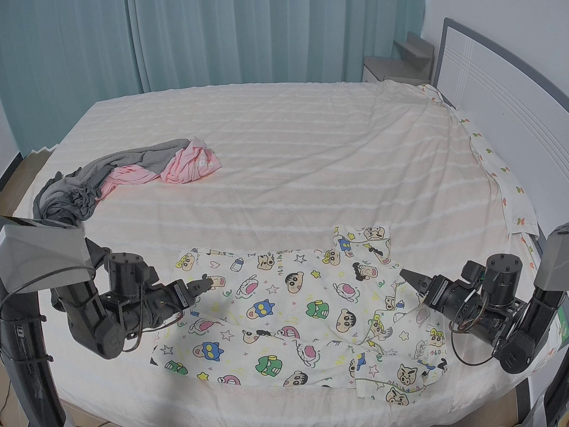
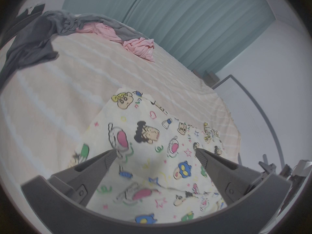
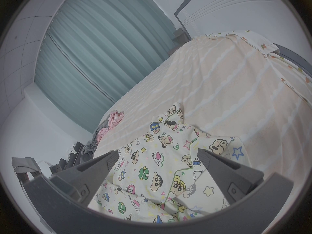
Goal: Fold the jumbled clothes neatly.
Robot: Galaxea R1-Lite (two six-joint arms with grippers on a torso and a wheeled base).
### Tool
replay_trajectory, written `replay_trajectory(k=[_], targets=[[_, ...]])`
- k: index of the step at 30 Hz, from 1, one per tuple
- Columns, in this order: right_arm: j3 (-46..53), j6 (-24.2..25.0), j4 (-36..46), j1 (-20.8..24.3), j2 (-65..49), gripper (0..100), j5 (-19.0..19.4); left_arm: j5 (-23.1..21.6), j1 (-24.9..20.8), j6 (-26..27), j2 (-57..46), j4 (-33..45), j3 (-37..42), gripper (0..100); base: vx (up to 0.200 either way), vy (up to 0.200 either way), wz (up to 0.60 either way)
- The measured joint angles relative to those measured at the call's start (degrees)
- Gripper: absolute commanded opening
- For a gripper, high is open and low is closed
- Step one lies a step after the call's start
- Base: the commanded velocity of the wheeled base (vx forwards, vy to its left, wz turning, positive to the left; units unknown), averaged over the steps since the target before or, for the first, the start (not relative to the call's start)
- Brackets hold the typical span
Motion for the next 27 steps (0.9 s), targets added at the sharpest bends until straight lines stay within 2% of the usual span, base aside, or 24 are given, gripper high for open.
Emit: replay_trajectory(k=[6,13,17,27], targets=[[2.01,-0.88,-0.96,1.13,0.22,100,-1.23,0.22,0.91,6.13,0.52,15.71,-16.79,100,0.0,0.0,0.0],[6.53,-1.34,-3.07,2.54,0.09,100,-2.27,0.3,1.33,15.27,4.13,27.51,-31.67,100,0.0,0.0,0.0],[8.52,-1.34,-3.15,3.23,-0.3,100,-2.49,0.27,1.44,20.24,7.17,29.39,-34.85,100,0.0,0.0,0.0],[9.46,-1.4,-3.15,3.8,-0.52,100,-2.5,-0.02,0.78,21.1,11.54,29.45,-36.69,100,0.0,0.0,0.0]])
